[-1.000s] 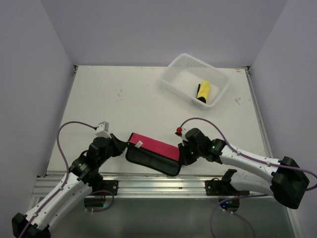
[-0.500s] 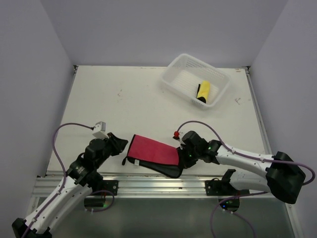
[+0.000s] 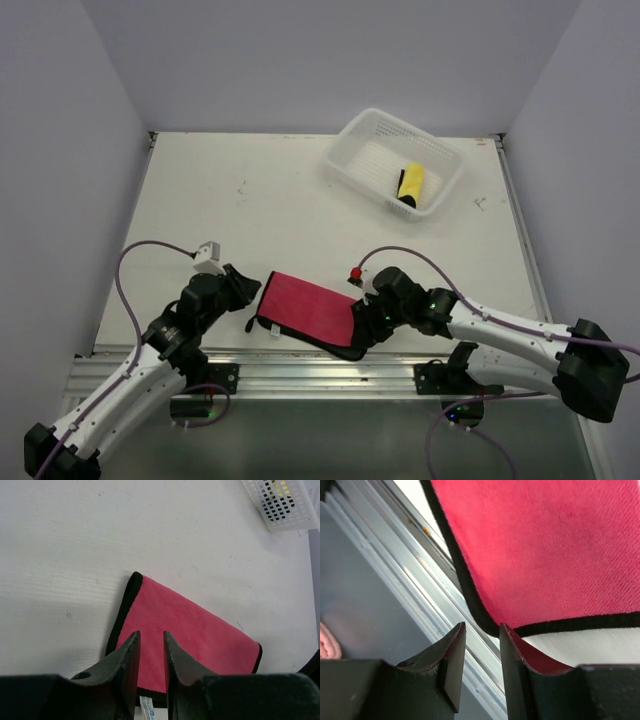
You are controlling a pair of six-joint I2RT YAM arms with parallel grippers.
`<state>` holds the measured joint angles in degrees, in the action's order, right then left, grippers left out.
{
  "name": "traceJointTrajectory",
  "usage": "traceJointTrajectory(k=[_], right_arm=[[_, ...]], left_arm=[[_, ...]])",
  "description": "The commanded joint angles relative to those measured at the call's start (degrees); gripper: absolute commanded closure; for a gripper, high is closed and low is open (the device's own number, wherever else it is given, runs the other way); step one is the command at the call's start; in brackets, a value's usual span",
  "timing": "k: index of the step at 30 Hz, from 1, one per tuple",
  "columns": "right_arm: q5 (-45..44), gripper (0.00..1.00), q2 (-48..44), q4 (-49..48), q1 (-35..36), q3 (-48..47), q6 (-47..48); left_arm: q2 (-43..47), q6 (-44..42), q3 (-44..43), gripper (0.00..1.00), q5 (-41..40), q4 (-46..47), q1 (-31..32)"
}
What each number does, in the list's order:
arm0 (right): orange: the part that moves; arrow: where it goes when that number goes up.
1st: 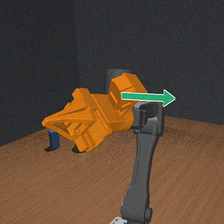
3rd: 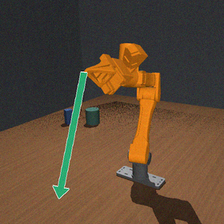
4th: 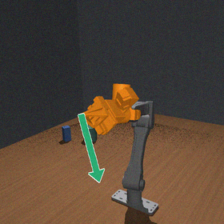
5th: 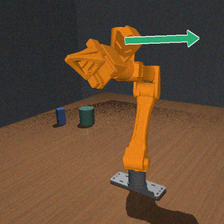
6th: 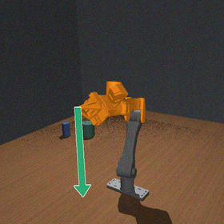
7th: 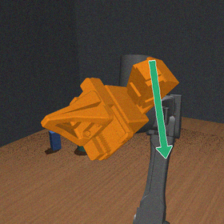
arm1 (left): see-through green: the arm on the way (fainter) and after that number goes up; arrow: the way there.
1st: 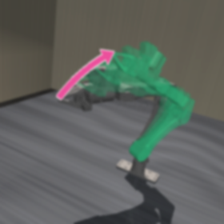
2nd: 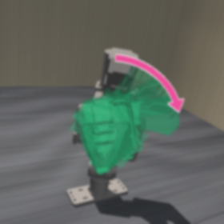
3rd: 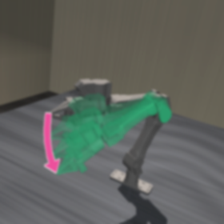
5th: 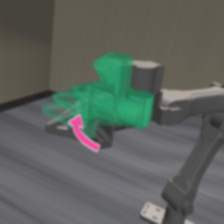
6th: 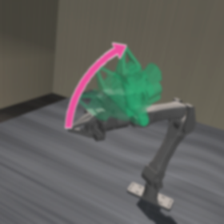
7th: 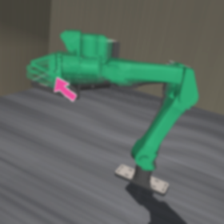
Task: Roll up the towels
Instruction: Fold the towel
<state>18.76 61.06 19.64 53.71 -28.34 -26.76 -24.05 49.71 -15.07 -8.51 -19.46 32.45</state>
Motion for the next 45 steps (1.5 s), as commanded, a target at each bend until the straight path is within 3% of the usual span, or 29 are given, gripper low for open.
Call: traceJointTrajectory(k=[1, 4, 8, 11, 22, 36, 39, 45], right_arm=[[-1.25, 0.63, -3.57, 0.29, 0.25, -0.75, -1.80], [-8.55, 0.69, -4.63, 2.76, 0.25, -1.11, -3.90], [-17.70, 0.94, -2.18, 4.27, 0.25, -1.46, -7.60], [-20.87, 1.00, 1.77, 4.53, 0.25, -2.33, -10.06], [-28.95, 0.97, 11.62, 4.09, -0.01, -7.16, -11.82], [-31.16, 0.92, 30.16, 7.77, -7.57, -32.11, 3.12], [-31.07, 0.92, 30.00, 9.80, -7.57, -35.82, 3.12], [-30.01, 0.92, 25.17, 11.47, -7.48, -31.52, 0.75]], left_arm=[[-3.80, -2.16, -0.49, 0.72, 0.25, 7.77, 0.25], [-8.28, -3.74, -0.57, 0.77, 1.39, 12.16, 0.25], [-14.08, -6.03, -0.49, 0.89, 3.50, 17.61, 0.25], [-18.13, -6.47, 0.21, 0.95, 4.81, 22.44, 0.25], [-29.11, -6.83, 1.10, 1.00, 5.18, 30.89, 0.34], [-33.78, -5.85, -3.74, 1.00, -4.67, 27.37, 0.25], [-34.74, -6.56, -4.79, 1.00, -4.23, 27.73, 0.25], [-37.20, -7.35, -4.53, 1.00, -3.62, 28.51, 0.25]])
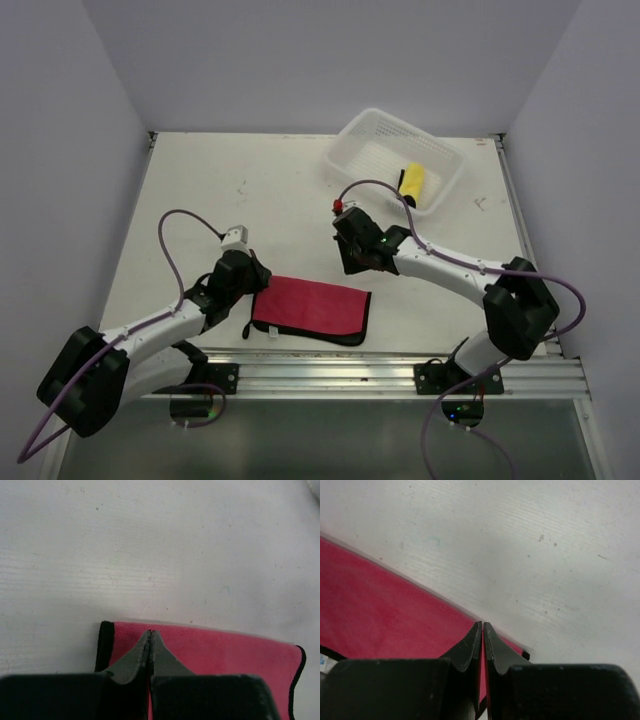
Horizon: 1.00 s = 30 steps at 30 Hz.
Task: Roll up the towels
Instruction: Fold the towel
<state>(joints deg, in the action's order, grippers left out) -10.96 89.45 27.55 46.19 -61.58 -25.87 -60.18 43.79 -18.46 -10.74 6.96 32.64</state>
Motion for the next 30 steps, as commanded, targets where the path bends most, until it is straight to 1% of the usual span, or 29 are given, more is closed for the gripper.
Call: traceJointTrajectory(k=[1, 6, 11, 17, 22, 30], right_arm=[[-0.03, 0.92, -3.84, 3.74, 0.04, 2.42, -0.67], [2.17, 0.93, -7.97, 3.13, 0.04, 7.43, -2.52], [1.91, 0.94, -8.33, 1.90, -0.05, 11.57, -3.49], [1.82, 0.94, -5.08, -1.36, 0.04, 13.50, -4.19], [1.82, 0.94, -2.01, -3.03, 0.04, 14.03, -3.84], [-0.03, 0.94, 3.01, -4.00, -0.75, 11.49, -2.79]], left_arm=[[-1.34, -1.25, -0.97, 1.00, -1.13, 2.09, 0.05], [-0.90, -0.46, 0.96, 1.00, -0.07, 3.14, 0.05], [-1.42, -0.37, 1.93, 1.00, 0.02, 4.02, -0.04], [-4.06, 0.24, 2.81, 1.00, 0.55, 5.26, -0.04], [-5.20, -0.46, 2.20, 1.00, -0.94, 4.56, -0.04], [-7.23, 0.24, 0.88, 1.00, -1.30, 3.24, -1.09]])
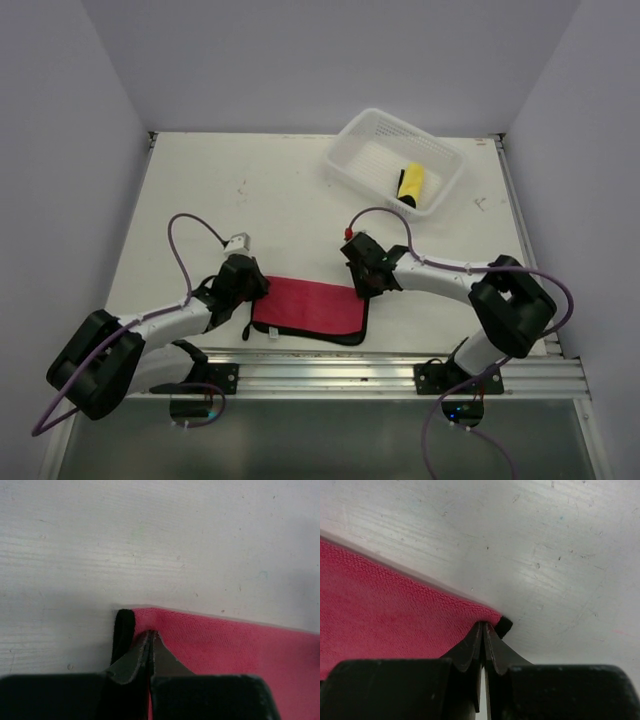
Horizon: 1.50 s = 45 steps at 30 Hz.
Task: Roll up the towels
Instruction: Fold the towel
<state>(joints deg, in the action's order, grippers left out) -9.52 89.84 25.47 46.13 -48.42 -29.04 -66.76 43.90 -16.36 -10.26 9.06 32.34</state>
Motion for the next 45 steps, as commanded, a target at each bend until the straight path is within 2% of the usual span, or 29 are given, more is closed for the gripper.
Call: traceJointTrajectory(k=[1, 9, 19, 23, 28, 30, 32, 35, 40, 45], right_arm=[[-1.64, 0.94, 3.14, -2.09, -0.86, -2.20, 0.56], [-3.40, 0.94, 10.69, -2.45, -2.71, -10.36, 4.95], [-3.93, 0.94, 20.45, 0.27, -6.84, -26.26, 11.01], [-2.26, 0.92, 19.67, 1.50, -6.93, -29.62, 12.78], [-0.15, 0.85, 12.39, 1.86, -6.93, -26.03, 12.43], [-0.41, 0.78, 8.26, 2.39, -6.93, -22.88, 11.20], [-2.16, 0.73, 5.97, 3.08, -6.93, -20.67, 9.53], [-0.17, 0.71, 2.19, 3.18, -6.93, -16.27, 6.72], [5.64, 0.72, -0.37, -0.16, -6.84, -9.68, 4.43], [8.81, 0.81, -0.99, -3.94, -6.84, -4.59, 3.81]], left_arm=[[-0.65, 0.22, -1.22, 1.00, -1.95, 0.87, -0.87], [-0.65, 1.80, -3.50, 1.00, -3.27, -0.62, -2.02], [-3.11, 5.05, -5.53, 1.00, -7.93, -4.31, -2.63], [-2.94, 5.14, -5.61, 1.00, -7.76, -3.96, -2.72], [-1.10, 4.53, -5.44, 1.00, -6.00, -2.91, -2.72], [-0.22, 4.09, -5.52, 0.99, -5.21, -2.82, -2.72], [1.54, 3.39, -5.61, 0.93, -4.77, -2.64, -2.72], [4.18, 2.33, -6.05, 0.87, -4.33, -3.17, -2.72], [5.85, 1.80, -6.75, 0.85, -3.98, -4.14, -2.72], [5.85, 1.98, -6.67, 0.87, -3.10, -4.66, -2.72]])
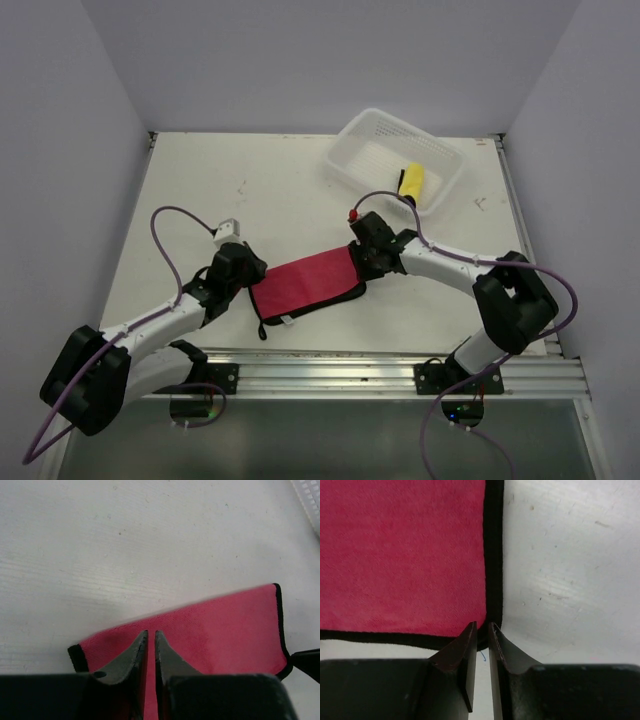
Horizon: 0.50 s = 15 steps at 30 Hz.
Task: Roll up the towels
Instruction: Fold the towel
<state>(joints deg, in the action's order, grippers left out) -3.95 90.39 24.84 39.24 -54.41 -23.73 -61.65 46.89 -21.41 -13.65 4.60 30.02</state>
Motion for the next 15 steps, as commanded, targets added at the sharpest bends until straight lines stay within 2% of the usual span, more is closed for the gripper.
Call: traceJointTrajectory(k=[1, 8, 15], right_arm=[[3.50, 0.82, -1.62, -4.09, 0.04, 2.11, -1.76], [3.42, 0.85, -1.80, -6.91, 0.04, 8.18, -2.12], [2.63, 0.82, -2.32, -6.12, 0.04, 7.49, -1.59]], left_arm=[[1.00, -1.10, -1.44, 0.87, 0.38, -0.29, -0.40], [3.72, -0.93, -0.39, 0.86, 0.38, -0.73, -0.40], [3.99, -0.93, -0.65, 0.84, 0.99, -1.00, -0.40]])
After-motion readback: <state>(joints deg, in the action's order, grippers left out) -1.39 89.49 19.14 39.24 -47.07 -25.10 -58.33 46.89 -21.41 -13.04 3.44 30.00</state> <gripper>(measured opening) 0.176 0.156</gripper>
